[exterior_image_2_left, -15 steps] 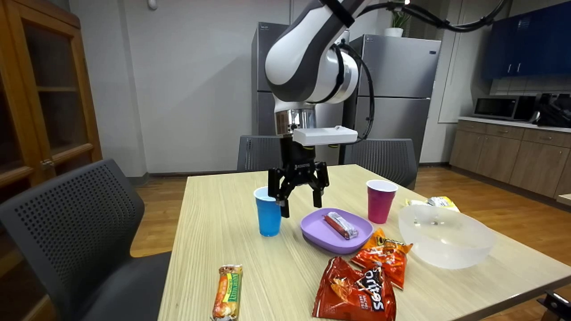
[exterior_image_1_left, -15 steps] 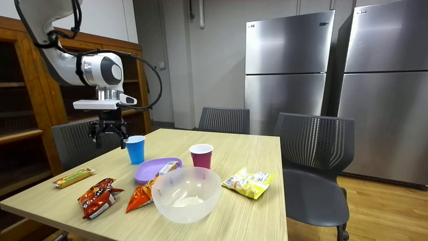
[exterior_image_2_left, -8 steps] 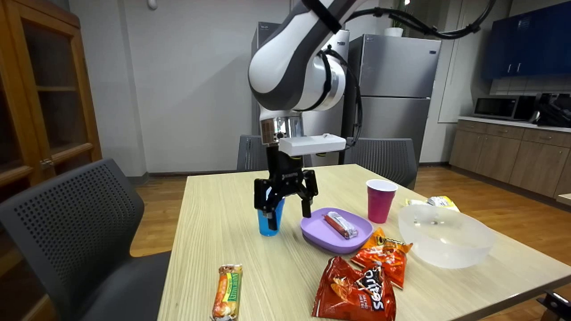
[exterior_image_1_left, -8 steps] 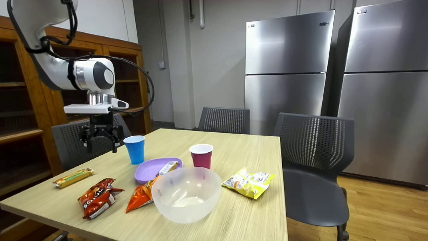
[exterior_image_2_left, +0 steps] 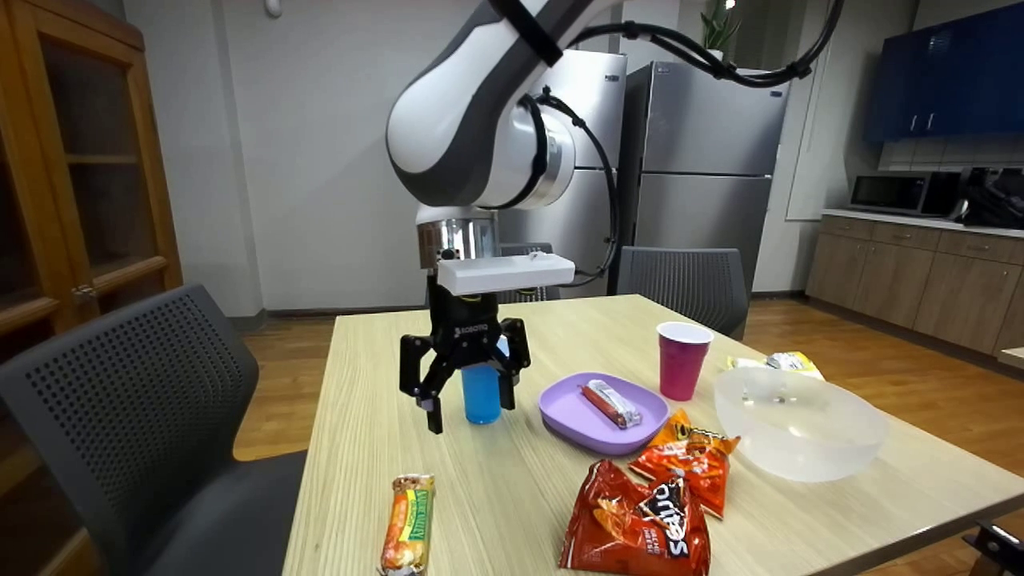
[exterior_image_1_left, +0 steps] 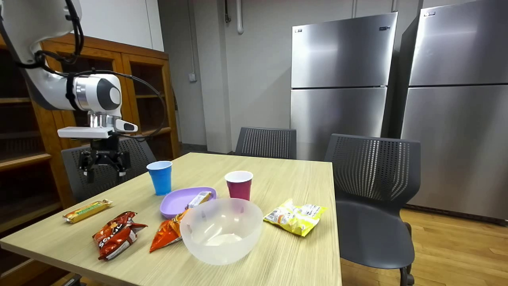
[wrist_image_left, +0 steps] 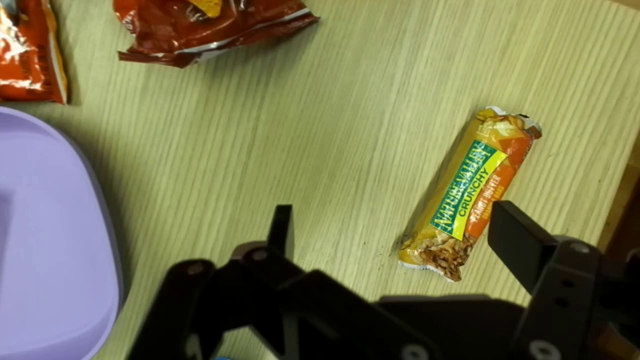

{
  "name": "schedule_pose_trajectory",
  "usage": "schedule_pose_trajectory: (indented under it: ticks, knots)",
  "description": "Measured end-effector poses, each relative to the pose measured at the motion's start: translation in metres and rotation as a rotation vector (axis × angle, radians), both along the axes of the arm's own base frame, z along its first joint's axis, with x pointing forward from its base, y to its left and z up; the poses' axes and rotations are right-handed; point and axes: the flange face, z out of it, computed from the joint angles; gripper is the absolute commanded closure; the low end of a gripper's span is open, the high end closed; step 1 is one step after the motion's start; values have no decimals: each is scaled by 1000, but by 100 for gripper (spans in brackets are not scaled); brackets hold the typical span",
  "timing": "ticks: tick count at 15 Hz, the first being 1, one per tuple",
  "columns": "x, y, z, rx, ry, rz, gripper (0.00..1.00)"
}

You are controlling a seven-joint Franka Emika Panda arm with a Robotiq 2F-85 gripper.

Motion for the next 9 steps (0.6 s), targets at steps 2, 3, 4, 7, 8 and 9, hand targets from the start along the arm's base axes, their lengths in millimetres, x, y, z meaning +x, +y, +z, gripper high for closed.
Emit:
schedule_pose_trajectory:
  ticks: [2,3,4,7,8,9]
  knots:
    - [3,7,-4,9,9,-37,0]
    - [4,10,-7,12,16,-59,0]
    - [4,13,-10,15,24,-79,0]
    - [5,22,-20,15,44,-131,0]
    - [4,26,-23,13,48,-146,0]
    - [3,29,-26,11,53,-156,0]
